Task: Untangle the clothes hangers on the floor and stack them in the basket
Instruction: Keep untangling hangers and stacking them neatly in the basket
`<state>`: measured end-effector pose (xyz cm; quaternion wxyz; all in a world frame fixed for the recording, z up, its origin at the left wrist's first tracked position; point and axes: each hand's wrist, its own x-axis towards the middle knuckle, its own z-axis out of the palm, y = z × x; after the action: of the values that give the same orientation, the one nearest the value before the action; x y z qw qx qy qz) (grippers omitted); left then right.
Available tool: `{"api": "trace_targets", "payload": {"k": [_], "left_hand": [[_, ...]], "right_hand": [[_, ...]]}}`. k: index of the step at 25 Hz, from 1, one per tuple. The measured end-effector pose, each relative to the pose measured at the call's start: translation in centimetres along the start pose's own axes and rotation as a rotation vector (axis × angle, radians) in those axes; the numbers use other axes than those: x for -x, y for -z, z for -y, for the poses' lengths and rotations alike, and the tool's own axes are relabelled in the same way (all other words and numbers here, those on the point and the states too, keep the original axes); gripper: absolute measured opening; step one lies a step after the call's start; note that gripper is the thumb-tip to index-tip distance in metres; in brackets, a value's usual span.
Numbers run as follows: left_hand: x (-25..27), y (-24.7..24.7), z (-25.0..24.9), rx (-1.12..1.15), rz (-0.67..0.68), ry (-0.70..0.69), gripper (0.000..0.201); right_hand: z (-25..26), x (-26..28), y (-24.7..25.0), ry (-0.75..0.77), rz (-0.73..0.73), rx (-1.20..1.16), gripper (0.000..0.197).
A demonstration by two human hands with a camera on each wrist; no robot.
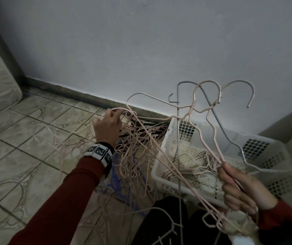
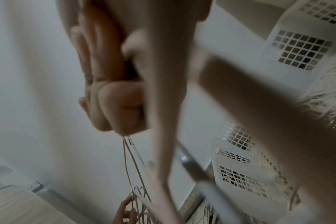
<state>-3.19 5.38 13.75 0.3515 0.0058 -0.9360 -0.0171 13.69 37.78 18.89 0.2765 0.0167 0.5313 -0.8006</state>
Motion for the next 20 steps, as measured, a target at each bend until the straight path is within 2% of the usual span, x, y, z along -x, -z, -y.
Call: {"api": "trace_targets", "payload": {"k": [2, 4, 6, 8, 9, 11, 12, 14, 17, 18, 20], "left_hand": [[0.1, 0.2, -0.4, 0.109, 0.002, 0.043, 0.031], [0.1, 0.7, -0.9, 0.241, 0.098, 0.149, 0.034], [0.2, 0.6, -1.2, 0.316, 0.178, 0.226, 0.033], [-0.1, 0.2, -1.2, 0.376, 0.205, 0.237, 0.028], [-0.3, -0.1, -1.0, 0.417, 0.217, 0.226, 0.024], [-0.7, -0.4, -0.8, 0.498, 0.212, 0.183, 0.021], [-0.8, -0.5, -0.6, 0.535, 0.185, 0.147, 0.021], [-0.7, -0.3, -0.5, 0.560, 0.133, 0.066, 0.027], [-0.6, 0.2, -0.4, 0.482, 0.109, 0.001, 0.038], [-0.7, 0.6, -0.4, 0.479, 0.096, 0.004, 0.038], [-1.1, 1.6, -0.8, 0.515, 0.084, 0.000, 0.040]], "right_hand": [[0.0, -0.1, 0.1, -0.003, -0.021, 0.020, 0.044], [-0.1, -0.2, 0.1, -0.011, -0.024, 0.020, 0.043], [0.0, -0.4, 0.3, -0.022, 0.022, 0.001, 0.043], [0.0, -0.8, 0.8, -0.031, 0.076, -0.052, 0.042], [-0.1, -1.0, 1.1, -0.046, 0.157, -0.122, 0.041], [-0.5, -1.5, 1.7, -0.055, 0.353, -0.414, 0.045], [-0.6, -1.7, 2.3, -0.026, 0.403, -0.493, 0.049], [-0.6, -1.8, 3.7, 0.029, 0.383, -0.472, 0.054], [-0.1, -1.3, 4.3, 0.089, 0.334, -0.397, 0.047], [0.1, -1.3, 4.2, 0.084, 0.277, -0.331, 0.040], [0.6, -0.8, 5.0, 0.141, -0.027, -0.018, 0.043]]}}
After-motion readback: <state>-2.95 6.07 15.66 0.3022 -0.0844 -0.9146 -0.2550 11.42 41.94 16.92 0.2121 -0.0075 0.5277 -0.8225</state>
